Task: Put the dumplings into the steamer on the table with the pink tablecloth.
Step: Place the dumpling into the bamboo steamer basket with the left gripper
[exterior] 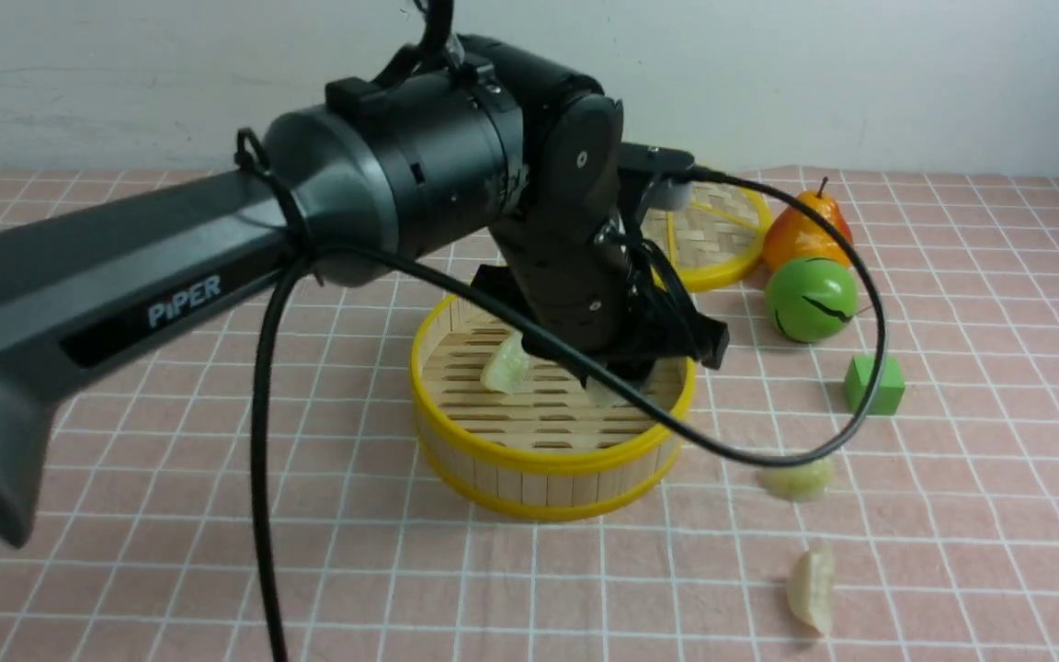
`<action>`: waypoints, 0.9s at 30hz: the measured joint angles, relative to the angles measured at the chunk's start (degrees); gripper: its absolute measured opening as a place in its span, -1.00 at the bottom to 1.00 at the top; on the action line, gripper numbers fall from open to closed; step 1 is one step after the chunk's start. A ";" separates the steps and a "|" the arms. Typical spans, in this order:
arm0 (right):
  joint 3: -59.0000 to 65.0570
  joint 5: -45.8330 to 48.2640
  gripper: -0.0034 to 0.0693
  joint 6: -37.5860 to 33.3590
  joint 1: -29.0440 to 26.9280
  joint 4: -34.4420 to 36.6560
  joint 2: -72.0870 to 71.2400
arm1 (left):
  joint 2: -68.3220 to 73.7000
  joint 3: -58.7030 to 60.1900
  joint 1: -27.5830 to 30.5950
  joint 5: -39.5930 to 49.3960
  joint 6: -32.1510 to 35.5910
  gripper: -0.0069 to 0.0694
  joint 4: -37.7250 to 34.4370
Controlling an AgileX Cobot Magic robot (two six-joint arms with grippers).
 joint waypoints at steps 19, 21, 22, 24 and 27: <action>0.00 2.54 -0.67 13.82 0.00 -13.32 0.28 | 16.15 -13.13 5.58 6.17 -0.87 0.42 1.72; 0.00 2.54 -0.67 17.88 0.00 -18.03 1.01 | 14.58 -13.80 5.58 8.44 -0.32 0.46 2.16; 0.00 2.42 -0.67 20.32 0.00 -20.65 1.78 | 13.18 -14.75 5.58 10.12 0.36 0.47 2.31; 0.00 1.46 -0.67 23.52 0.00 -23.98 3.61 | 10.91 -16.51 5.58 13.51 1.85 0.45 2.73; 0.00 -2.27 -0.67 26.77 0.00 -25.29 8.01 | 5.11 -18.37 5.58 15.07 3.45 0.32 3.43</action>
